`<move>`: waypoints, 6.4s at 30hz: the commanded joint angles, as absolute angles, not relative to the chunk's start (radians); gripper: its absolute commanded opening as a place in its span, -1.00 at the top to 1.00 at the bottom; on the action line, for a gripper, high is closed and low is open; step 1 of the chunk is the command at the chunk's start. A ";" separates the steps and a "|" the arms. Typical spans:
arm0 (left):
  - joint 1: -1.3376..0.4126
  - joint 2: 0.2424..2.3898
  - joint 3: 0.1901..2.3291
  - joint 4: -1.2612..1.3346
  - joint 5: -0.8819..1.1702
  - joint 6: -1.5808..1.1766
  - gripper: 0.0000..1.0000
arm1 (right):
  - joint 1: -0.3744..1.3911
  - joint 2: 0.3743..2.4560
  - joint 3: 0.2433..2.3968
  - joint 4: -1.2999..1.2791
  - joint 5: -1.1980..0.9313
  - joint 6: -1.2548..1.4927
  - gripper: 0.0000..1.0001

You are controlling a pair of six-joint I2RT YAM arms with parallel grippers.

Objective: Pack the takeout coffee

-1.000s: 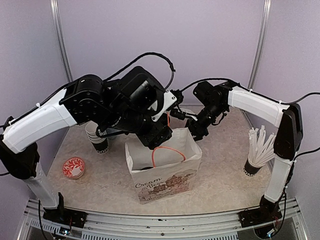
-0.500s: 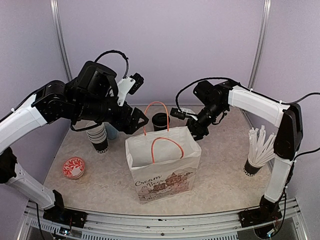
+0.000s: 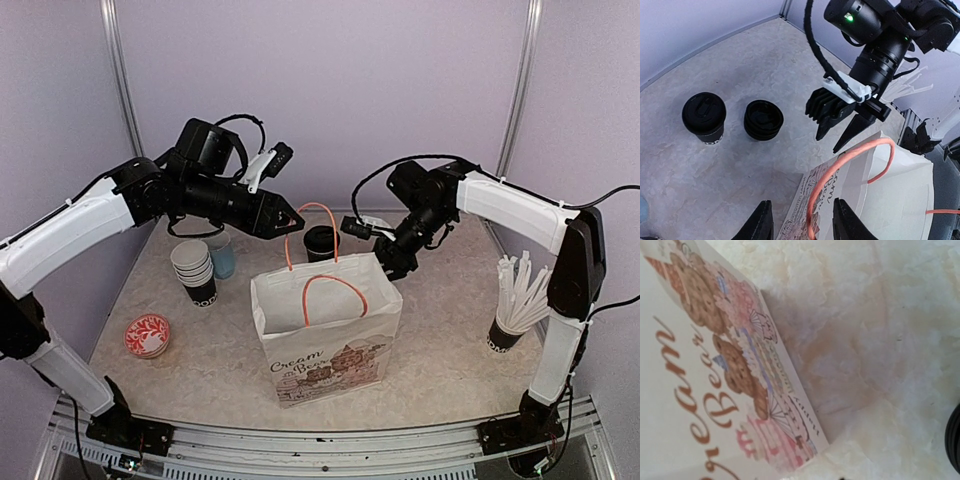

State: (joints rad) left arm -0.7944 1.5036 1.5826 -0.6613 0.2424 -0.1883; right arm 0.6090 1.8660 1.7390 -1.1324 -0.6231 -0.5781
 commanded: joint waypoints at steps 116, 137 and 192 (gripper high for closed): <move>-0.744 1.348 1.544 -0.831 -0.242 -0.050 -0.29 | 0.638 2.168 2.179 -0.753 -0.382 -0.330 -0.29; -0.744 1.193 1.458 -0.587 -0.301 -0.135 -0.98 | 0.653 1.528 1.222 -0.711 -0.618 -0.649 -0.32; -0.696 1.225 1.423 -0.590 -0.328 -0.102 -0.80 | 0.941 1.709 1.497 -1.164 -0.248 -1.026 -0.71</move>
